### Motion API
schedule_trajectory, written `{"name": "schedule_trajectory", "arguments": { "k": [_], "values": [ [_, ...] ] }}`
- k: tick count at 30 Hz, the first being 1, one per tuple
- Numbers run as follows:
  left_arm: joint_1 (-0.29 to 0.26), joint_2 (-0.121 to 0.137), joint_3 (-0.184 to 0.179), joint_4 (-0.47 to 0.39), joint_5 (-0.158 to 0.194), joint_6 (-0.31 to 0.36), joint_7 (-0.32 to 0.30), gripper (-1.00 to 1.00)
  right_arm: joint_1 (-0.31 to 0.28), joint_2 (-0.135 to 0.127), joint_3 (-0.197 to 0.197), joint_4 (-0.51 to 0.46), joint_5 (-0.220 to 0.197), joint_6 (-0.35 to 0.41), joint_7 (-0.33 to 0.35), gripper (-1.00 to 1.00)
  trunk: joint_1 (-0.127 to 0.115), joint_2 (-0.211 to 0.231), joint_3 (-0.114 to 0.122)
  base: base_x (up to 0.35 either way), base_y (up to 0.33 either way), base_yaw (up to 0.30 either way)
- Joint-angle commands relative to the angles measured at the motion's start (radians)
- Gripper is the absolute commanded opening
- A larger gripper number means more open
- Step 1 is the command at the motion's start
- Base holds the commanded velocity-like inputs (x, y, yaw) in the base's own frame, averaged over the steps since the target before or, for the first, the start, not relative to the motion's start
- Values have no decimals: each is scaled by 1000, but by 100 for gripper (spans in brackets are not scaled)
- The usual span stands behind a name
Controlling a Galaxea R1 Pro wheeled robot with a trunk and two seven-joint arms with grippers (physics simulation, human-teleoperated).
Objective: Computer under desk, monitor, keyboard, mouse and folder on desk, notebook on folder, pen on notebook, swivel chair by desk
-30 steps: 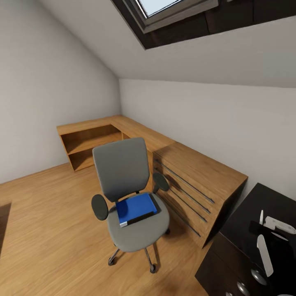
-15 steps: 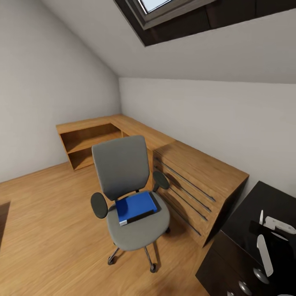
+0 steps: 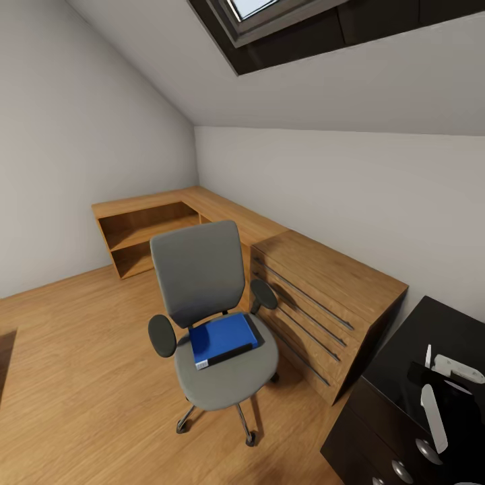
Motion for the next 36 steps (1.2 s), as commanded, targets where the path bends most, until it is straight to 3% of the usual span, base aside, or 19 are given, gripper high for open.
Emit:
{"name": "schedule_trajectory", "arguments": {
  "k": [1, 26, 30, 34, 36],
  "values": [
    [0, 1, -9, -1, 5, -3, 7, 100, -1, 0, 1, -1, -10, 3, -8, 100, 0, -1, -1, 0, 0, 0],
    [0, 1, -9, -1, 3, -3, 6, 100, -1, 0, 1, -8, -10, 3, -7, 100, 0, -1, -1, 0, 0, 0],
    [0, 1, -10, -1, 3, -3, 5, 100, 0, 3, 4, -45, -11, 5, -6, 100, 0, -1, -1, 0, 0, 0],
    [0, 1, -11, -1, 3, -3, 5, 100, 1, 15, 6, -104, -9, 12, -7, 100, 0, -1, -1, 0, 0, 0],
    [0, 1, -11, -1, 3, -3, 5, 100, 2, 38, 6, -154, -6, 20, -8, 100, 0, -1, -1, 0, 0, 0]
  ]
}}
